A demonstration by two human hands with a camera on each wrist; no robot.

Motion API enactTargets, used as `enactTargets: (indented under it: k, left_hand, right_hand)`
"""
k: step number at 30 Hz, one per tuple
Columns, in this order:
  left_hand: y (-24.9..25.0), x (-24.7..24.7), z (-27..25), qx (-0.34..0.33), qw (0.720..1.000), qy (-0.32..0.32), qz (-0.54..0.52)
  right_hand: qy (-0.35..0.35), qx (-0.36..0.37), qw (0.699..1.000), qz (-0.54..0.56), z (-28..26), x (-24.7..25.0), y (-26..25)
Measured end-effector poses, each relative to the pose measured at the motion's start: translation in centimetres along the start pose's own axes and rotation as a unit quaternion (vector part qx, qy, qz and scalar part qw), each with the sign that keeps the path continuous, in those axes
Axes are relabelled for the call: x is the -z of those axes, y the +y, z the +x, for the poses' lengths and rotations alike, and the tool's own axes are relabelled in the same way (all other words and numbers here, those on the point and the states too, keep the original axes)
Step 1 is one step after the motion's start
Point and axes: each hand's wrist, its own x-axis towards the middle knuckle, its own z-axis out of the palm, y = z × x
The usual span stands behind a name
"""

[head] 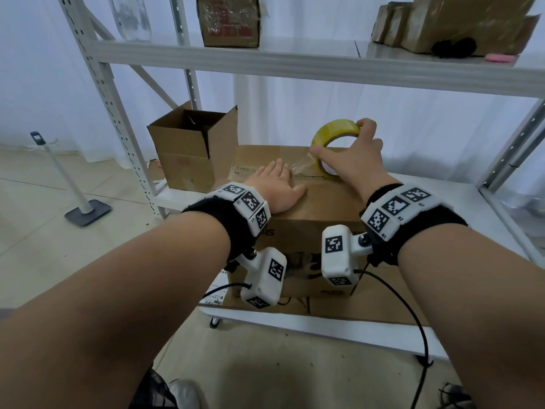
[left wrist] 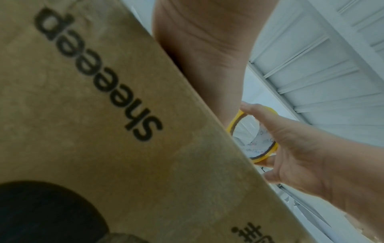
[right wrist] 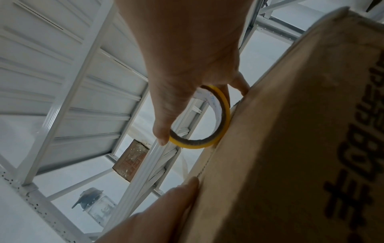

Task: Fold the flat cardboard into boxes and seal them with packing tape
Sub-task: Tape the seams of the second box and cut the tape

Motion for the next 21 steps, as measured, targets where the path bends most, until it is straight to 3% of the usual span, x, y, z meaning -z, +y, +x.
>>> enactTargets:
  k: [12,14,17,21]
  left_hand:
    - [-0.3,0.0,0.2,-0.051,0.999,0.017,-0.001]
    - [-1.5,0.1,-0.1,-0.026,0.999,0.021,0.010]
    - [-3.6,0.3,-0.4,0.068,0.998,0.008,-0.015]
    - [-4.7,0.6,-1.2,0.068,0.995,0.023,-0.065]
  right_hand:
    - [-0.009,0.001,1.000,-0.004,0.0,-0.4,-0.4]
    - [-0.007,-0.020,1.000,0.009,-0.2,-0.4,-0.4]
    - [-0.008,-0.055,0.998,0.022,-0.8,-0.4,-0.2]
    - [0.000,-0.072,0.997,0.030,-1.3,-0.4,-1.0]
